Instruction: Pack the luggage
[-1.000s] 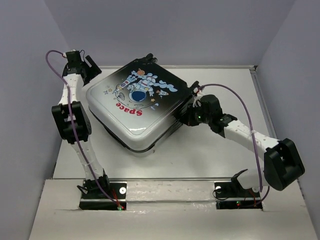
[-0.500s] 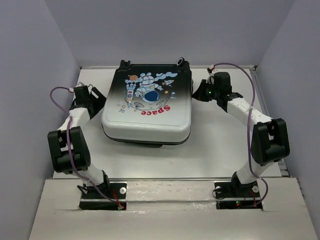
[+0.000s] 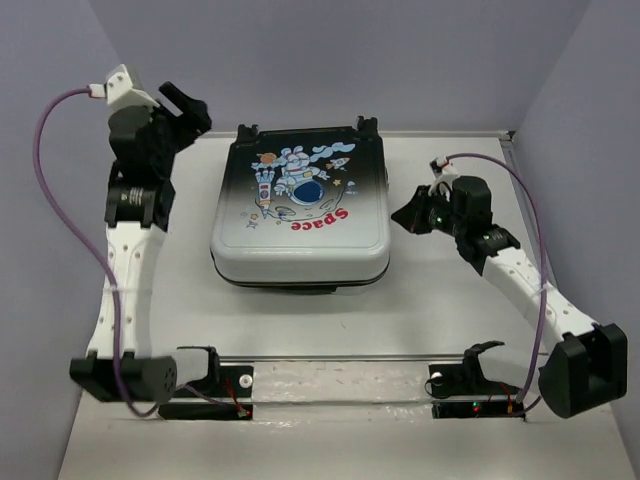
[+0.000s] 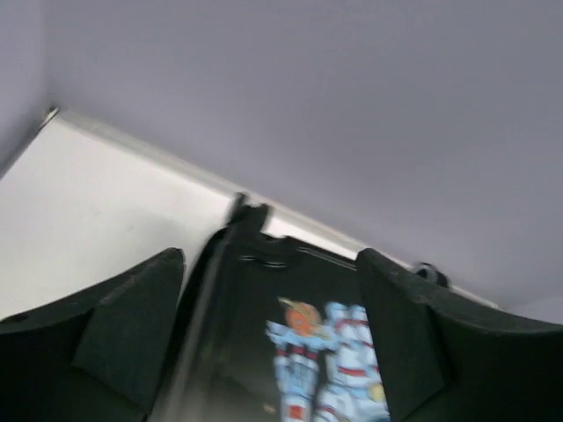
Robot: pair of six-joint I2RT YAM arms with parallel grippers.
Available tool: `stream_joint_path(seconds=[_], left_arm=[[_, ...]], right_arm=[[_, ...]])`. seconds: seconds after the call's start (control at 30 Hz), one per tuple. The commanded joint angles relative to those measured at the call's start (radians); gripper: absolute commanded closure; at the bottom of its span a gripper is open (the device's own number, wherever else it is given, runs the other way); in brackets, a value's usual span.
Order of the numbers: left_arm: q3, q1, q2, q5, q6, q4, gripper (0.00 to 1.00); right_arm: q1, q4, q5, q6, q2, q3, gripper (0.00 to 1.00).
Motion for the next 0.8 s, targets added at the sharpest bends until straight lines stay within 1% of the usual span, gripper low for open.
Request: stream_joint_path(seconds=[0.0, 0.03, 0.07, 0.1, 0.13, 0.17, 0.2, 0.23, 0.27, 0.33, 0.37, 0.4, 0.43, 0.5, 0.57, 0.6, 0.63, 0.67, 0.7, 0.73, 0.77], left_arm=[[-0.079, -0.330, -0.231, -0.140, 0.116, -0.054, 0.22], [-0.125, -0.401, -0.295, -0.131, 0.112, -0.063, 0.41], [-0.236, -0.552, -0.331, -0.135, 0.075, -0.068, 0.51], [-0.289, -0.633, -0.400, -0.143, 0.055, -0.066, 0.64], [-0.343, -0.790, -0.435, -0.159, 0.011, -0.055, 0.68], [-0.434, -0.867, -0.471, -0.219, -0.022, -0.052, 0.72], [-0.473, -0.935, -0.532, -0.238, -0.051, -0.048, 0.79], [-0.513, -0.998, -0.555, -0.241, -0.075, -0.017, 0.82], [-0.585, -1.102, -0.577, -0.211, -0.117, 0.003, 0.83], [-0.637, -1.197, -0.581, -0.158, -0.137, 0.037, 0.86], [-0.673, -1.301, -0.571, -0.144, -0.158, 0.040, 0.86], [-0.690, -1.358, -0.559, -0.161, -0.171, 0.043, 0.86], [-0.720, -1.409, -0.528, -0.226, -0.180, 0.037, 0.86], [-0.753, -1.465, -0.497, -0.258, -0.224, 0.025, 0.86], [-0.782, -1.465, -0.468, -0.299, -0.261, 0.003, 0.86], [-0.817, -1.456, -0.469, -0.342, -0.290, 0.006, 0.86], [-0.832, -1.443, -0.472, -0.357, -0.301, 0.009, 0.85], [-0.863, -1.425, -0.477, -0.371, -0.310, 0.015, 0.83], [-0.881, -1.402, -0.483, -0.368, -0.315, 0.027, 0.80], [-0.898, -1.349, -0.492, -0.364, -0.316, 0.058, 0.76], [-0.924, -1.321, -0.494, -0.339, -0.307, 0.073, 0.75]], right_arm=[[0.089, -0.032, -0.015, 0.019, -0.105, -0.143, 0.93], [0.113, -0.048, -0.012, 0.013, -0.138, -0.157, 0.93], [0.168, -0.074, 0.005, 0.014, -0.151, -0.169, 0.93], [0.195, -0.080, 0.013, 0.017, -0.169, -0.187, 0.93], [0.239, -0.082, 0.024, 0.027, -0.177, -0.195, 0.93], [0.255, -0.071, 0.027, 0.033, -0.185, -0.200, 0.93], [0.264, -0.057, 0.024, 0.045, -0.188, -0.203, 0.93], [0.264, -0.039, 0.016, 0.059, -0.191, -0.201, 0.93], [0.264, -0.004, -0.023, 0.063, -0.191, -0.197, 0.93], [0.264, 0.024, -0.034, 0.068, -0.180, -0.164, 0.93], [0.264, 0.056, -0.016, 0.068, -0.166, -0.154, 0.93], [0.264, 0.065, 0.001, 0.070, -0.156, -0.138, 0.93], [0.264, 0.064, 0.016, 0.067, -0.125, -0.102, 0.93], [0.264, 0.067, 0.025, 0.057, -0.117, -0.089, 0.93], [0.264, 0.078, 0.056, 0.038, -0.139, -0.120, 0.92], [0.264, 0.085, 0.065, 0.019, -0.180, -0.181, 0.86], [0.264, 0.096, 0.064, -0.016, -0.206, -0.222, 0.82], [0.264, 0.131, 0.088, -0.022, -0.230, -0.270, 0.76], [0.264, 0.153, 0.109, -0.024, -0.278, -0.361, 0.64], [0.264, 0.176, 0.113, -0.029, -0.293, -0.405, 0.61], [0.264, 0.241, 0.116, -0.029, -0.306, -0.472, 0.60]])
